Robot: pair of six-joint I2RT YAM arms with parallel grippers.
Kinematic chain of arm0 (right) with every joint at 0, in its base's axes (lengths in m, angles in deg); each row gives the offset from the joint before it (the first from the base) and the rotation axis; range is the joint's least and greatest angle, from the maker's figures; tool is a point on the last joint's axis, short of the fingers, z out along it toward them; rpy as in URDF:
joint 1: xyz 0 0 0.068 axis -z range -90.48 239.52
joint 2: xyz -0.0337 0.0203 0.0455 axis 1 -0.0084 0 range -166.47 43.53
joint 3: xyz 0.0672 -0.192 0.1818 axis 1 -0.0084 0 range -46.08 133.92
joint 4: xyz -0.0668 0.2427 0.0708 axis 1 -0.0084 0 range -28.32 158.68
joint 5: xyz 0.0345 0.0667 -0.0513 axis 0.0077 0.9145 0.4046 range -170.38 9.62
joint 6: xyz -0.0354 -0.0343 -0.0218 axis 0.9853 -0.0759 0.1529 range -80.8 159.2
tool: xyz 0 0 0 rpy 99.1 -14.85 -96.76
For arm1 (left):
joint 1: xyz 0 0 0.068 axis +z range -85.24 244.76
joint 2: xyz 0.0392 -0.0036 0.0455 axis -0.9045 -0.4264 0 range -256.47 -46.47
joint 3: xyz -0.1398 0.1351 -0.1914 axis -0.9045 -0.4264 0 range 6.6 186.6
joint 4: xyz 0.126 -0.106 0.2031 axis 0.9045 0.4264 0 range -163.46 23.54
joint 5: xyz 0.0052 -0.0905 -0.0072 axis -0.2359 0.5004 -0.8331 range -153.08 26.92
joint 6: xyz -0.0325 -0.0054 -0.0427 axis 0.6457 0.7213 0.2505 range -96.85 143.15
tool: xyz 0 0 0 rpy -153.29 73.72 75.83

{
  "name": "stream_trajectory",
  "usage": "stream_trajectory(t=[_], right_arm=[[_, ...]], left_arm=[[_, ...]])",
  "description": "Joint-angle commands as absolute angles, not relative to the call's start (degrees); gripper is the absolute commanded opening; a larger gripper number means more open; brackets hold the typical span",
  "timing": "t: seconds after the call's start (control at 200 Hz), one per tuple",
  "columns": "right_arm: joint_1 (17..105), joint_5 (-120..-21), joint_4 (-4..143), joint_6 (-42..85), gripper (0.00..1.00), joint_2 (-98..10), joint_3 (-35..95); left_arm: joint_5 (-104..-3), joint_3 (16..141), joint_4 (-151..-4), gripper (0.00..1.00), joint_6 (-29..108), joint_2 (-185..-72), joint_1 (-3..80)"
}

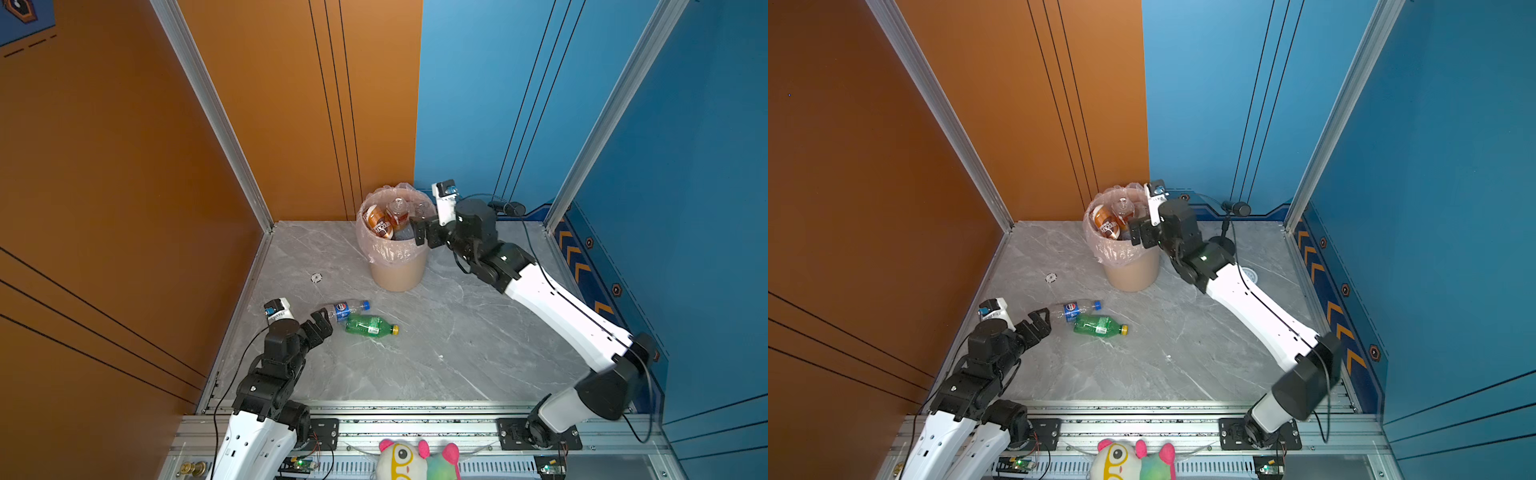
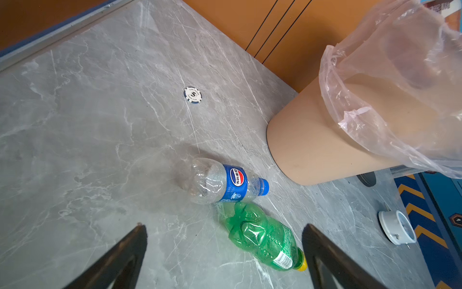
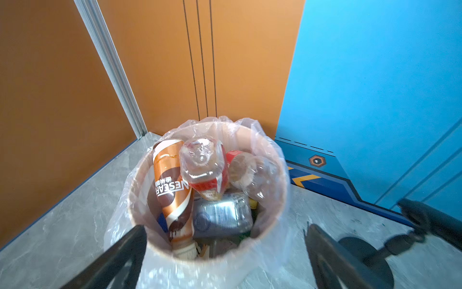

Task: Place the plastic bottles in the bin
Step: 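Reach the left gripper to the green Sprite bottle while the right arm withdraws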

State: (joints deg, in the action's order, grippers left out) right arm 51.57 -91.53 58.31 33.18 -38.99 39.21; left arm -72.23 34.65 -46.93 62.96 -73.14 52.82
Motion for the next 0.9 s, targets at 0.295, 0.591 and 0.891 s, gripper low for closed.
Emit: stream_trajectory(t=[0.295, 0.591, 0.891], right_arm=[[56.1, -97.9, 60.7, 12.8, 1.0, -11.8, -0.5], [58.3, -95.7, 60.5, 11.7, 1.0, -11.6, -1.3], [58.8, -94.7, 60.6, 11.7, 1.0, -11.3, -2.3]], left_arm=[[-64.5, 32.9, -52.2, 0.98, 69.4, -77.7, 53.0], [-67.2, 30.8, -55.9, 0.98, 80.6, -83.1, 44.0], [-73.5, 30.2, -67.6, 0.98, 90.6, -96.8, 32.9]])
